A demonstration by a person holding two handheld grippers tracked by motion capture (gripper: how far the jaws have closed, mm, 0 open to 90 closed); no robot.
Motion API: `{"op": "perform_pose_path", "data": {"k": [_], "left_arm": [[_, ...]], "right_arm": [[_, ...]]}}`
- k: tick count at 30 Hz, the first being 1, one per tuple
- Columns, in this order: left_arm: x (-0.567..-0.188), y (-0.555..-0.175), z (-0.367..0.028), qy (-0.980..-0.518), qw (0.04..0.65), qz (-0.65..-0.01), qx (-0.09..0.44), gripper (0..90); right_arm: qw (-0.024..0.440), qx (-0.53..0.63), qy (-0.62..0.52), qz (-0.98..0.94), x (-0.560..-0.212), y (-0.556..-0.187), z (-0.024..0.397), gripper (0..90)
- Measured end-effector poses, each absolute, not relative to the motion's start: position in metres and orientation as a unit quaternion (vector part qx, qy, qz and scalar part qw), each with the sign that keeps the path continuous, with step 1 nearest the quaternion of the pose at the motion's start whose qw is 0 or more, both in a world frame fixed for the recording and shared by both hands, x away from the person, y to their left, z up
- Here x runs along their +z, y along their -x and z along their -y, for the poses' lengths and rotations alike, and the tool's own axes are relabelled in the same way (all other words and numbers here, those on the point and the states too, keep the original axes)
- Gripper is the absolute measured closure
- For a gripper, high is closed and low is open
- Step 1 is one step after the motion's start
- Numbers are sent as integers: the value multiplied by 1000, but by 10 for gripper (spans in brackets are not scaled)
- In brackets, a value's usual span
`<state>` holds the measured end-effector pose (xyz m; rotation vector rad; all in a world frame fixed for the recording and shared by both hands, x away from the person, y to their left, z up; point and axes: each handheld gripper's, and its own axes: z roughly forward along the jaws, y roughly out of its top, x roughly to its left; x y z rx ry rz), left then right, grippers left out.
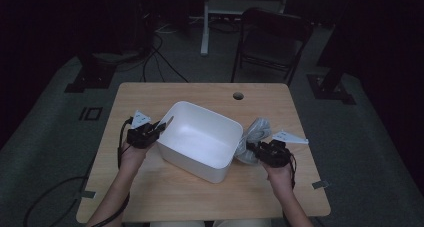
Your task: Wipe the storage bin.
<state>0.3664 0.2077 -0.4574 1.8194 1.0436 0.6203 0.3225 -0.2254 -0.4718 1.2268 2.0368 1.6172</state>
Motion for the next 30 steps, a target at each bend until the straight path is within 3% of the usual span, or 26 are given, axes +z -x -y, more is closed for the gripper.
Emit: {"op": "perform_pose_path", "data": {"k": [3,14,26,30], "left_arm": [[-458,-367,-208,-740,462,-421,248,805],[-458,-367,-207,-738,467,-420,247,803],[-458,-367,-207,-735,467,-424,250,800],[-458,-367,-207,-737,464,-422,252,799]], "right_arm": [[148,551,-408,-713,-468,-325,219,705],[150,490,-420,-749,-505,-336,201,714],[145,484,-428,-749,-511,-338,203,717],[137,454,-441,-762,-529,-343,197,717]]}}
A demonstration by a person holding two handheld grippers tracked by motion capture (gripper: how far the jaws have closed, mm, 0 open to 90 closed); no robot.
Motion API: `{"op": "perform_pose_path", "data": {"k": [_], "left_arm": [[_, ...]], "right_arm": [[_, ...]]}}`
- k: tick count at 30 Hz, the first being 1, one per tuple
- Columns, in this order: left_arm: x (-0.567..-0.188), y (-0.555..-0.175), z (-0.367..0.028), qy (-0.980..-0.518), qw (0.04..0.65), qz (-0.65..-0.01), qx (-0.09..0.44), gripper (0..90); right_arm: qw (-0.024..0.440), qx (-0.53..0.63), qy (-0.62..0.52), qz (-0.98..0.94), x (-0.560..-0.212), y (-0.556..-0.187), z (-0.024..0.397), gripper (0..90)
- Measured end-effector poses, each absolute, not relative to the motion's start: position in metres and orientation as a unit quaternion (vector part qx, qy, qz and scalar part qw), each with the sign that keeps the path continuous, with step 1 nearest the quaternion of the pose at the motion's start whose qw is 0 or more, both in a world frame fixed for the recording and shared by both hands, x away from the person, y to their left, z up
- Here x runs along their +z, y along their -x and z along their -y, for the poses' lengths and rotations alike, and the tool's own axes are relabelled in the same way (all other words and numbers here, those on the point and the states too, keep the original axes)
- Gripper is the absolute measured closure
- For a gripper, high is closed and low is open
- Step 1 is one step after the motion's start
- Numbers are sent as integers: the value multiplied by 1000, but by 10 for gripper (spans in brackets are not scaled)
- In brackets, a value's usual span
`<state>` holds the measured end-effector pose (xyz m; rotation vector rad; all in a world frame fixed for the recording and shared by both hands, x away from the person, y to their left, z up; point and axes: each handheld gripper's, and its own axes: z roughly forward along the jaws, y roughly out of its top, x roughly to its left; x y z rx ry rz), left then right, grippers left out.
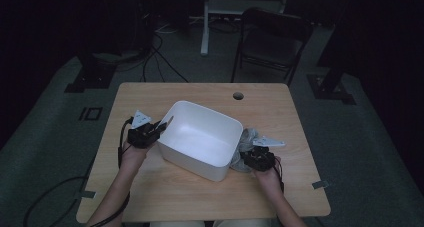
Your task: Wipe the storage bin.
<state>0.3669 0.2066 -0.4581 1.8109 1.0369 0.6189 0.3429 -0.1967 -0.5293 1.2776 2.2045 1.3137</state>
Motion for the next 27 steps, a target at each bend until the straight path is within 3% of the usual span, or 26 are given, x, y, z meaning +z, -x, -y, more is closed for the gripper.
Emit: {"op": "perform_pose_path", "data": {"k": [6,10,15,27], "left_arm": [[-458,-367,-207,-734,465,-427,250,798],[-457,-368,-211,-734,472,-428,236,797],[-454,-367,-223,-744,490,-408,200,745],[-449,-350,-217,-765,453,-405,213,644]], "right_arm": [[123,430,-455,-770,-543,-350,194,714],[117,450,-454,-760,-532,-347,202,710],[126,481,-443,-746,-509,-335,218,704],[131,500,-446,-731,-496,-303,251,692]]}}
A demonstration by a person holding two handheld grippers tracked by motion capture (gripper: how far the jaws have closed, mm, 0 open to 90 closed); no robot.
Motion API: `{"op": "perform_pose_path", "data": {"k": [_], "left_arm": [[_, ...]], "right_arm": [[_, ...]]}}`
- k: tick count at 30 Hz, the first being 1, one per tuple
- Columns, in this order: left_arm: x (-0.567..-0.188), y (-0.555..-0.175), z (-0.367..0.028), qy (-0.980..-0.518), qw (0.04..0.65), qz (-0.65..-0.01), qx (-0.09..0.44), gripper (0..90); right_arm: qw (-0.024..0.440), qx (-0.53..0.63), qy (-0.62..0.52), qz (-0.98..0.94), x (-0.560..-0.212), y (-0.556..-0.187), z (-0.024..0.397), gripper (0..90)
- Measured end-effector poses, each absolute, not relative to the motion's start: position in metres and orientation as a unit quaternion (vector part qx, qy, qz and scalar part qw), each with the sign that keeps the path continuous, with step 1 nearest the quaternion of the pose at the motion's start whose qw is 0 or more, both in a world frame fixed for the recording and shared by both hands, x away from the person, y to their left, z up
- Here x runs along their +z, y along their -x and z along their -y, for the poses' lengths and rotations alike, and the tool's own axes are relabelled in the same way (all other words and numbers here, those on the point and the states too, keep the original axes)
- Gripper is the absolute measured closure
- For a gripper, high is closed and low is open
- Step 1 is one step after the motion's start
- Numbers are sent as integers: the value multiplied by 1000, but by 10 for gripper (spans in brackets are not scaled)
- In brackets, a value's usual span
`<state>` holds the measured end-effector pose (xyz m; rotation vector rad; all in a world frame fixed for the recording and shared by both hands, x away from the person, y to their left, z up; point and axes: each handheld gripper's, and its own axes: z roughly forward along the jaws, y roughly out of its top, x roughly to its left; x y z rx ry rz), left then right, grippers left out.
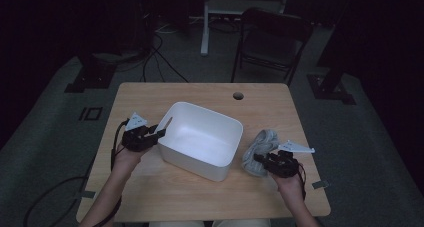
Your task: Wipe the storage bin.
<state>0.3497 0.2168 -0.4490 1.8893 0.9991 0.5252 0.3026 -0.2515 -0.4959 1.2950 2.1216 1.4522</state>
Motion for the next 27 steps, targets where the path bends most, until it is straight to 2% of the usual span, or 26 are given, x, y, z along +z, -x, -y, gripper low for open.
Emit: {"op": "perform_pose_path", "data": {"k": [14,27], "left_arm": [[-449,-313,-217,-785,452,-377,190,503],[-426,-329,-239,-766,508,-347,188,427]], "right_arm": [[135,498,-448,-730,-498,-299,259,690],[141,511,-445,-722,-493,-296,263,683]]}}
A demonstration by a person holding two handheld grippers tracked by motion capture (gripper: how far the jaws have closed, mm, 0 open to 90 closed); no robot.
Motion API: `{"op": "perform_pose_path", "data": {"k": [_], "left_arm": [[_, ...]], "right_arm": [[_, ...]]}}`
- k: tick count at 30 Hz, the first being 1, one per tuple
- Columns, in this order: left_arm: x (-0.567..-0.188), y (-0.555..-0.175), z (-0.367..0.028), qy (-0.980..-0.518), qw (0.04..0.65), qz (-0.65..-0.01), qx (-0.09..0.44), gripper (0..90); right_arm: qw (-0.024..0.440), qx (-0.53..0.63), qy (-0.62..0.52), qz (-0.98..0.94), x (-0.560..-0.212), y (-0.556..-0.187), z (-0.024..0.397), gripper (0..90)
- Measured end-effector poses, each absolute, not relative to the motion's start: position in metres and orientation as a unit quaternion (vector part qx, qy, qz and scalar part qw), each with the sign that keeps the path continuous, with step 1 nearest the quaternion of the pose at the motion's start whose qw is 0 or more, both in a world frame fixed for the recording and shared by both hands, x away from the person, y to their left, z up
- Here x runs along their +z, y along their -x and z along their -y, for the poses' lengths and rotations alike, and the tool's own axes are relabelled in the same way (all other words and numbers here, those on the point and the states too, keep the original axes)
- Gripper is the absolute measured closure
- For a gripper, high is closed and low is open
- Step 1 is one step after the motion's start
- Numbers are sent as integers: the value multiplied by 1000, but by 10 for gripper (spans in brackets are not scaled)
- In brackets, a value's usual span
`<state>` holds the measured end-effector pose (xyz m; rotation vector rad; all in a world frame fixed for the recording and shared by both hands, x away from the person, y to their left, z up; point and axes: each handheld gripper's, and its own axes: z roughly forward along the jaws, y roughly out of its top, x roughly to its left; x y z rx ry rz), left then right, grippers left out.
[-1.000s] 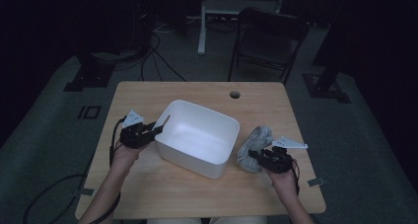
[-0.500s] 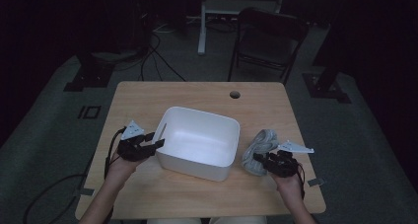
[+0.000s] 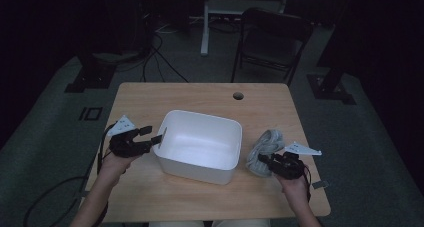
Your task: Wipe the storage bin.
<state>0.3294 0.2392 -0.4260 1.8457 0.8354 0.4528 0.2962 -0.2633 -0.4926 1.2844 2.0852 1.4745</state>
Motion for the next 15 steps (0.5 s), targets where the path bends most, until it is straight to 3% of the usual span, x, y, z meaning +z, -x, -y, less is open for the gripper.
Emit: {"op": "perform_pose_path", "data": {"k": [6,15], "left_arm": [[-418,-356,-238,-775,511,-317,194,407],[-414,-404,-231,-785,524,-292,157,408]], "right_arm": [[142,518,-451,-713,-493,-294,268,678],[147,508,-449,-720,-494,-293,266,676]]}}
